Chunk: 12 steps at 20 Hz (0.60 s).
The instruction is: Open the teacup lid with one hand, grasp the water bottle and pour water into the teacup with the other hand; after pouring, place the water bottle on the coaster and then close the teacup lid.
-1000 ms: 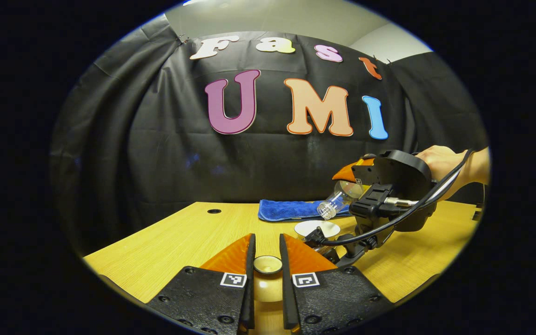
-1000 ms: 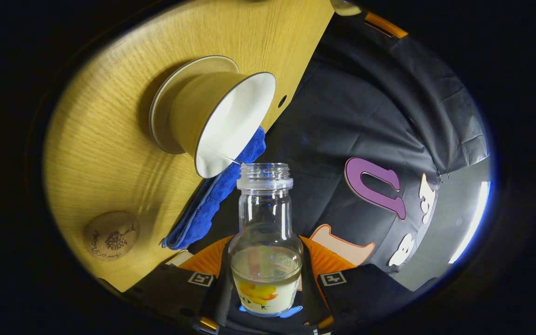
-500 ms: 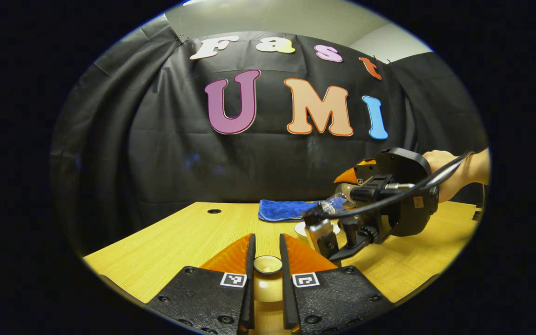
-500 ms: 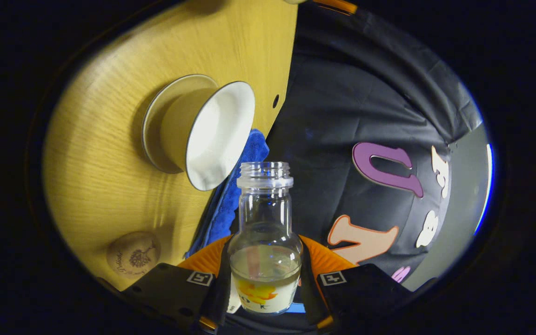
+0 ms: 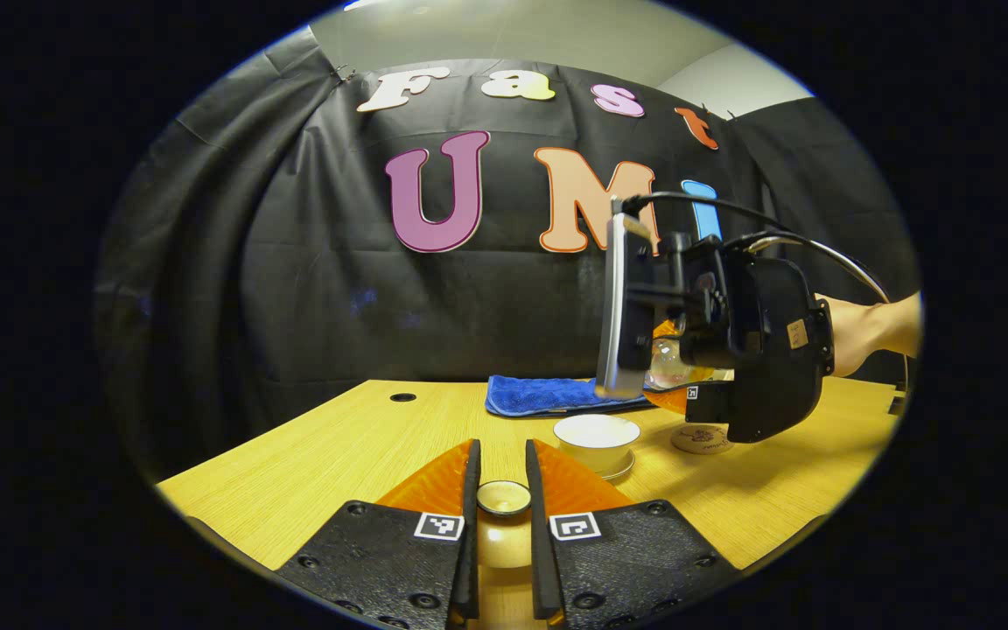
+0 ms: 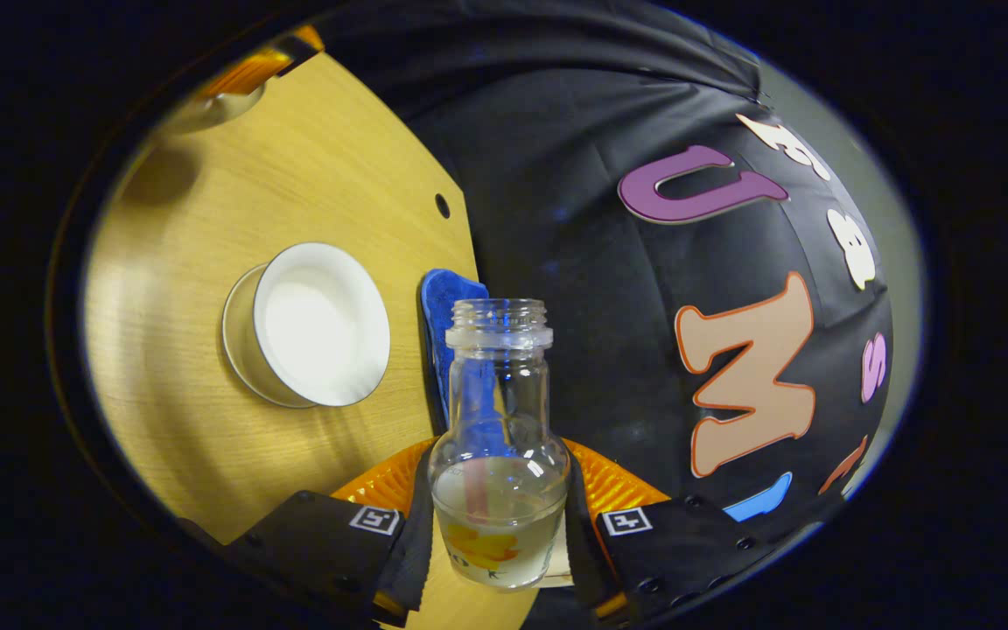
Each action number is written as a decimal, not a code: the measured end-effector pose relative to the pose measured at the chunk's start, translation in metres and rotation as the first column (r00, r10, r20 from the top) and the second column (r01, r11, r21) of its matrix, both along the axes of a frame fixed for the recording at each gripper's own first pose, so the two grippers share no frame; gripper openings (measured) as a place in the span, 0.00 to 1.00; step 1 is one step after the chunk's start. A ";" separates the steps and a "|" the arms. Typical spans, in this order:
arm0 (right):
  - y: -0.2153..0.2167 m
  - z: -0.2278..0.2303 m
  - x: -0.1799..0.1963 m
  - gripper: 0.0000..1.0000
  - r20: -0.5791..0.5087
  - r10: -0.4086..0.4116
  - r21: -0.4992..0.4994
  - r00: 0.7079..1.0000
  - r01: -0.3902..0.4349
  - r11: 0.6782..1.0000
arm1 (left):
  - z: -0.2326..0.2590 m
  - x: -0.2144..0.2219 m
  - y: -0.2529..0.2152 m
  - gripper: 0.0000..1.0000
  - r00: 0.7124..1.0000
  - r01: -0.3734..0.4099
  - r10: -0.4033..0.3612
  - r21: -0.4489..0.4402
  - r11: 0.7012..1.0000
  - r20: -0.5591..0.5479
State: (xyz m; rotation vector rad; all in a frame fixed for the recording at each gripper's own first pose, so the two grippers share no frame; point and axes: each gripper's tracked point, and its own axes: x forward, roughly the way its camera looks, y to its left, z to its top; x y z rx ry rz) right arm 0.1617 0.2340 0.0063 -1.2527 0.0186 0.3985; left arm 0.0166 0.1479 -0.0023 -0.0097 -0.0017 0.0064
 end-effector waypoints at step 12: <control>-0.050 0.008 0.016 0.68 -0.316 -0.021 0.744 0.949 0.262 0.614 | 0.000 -0.001 -0.001 0.21 1.000 0.000 0.000 0.000 1.000 0.000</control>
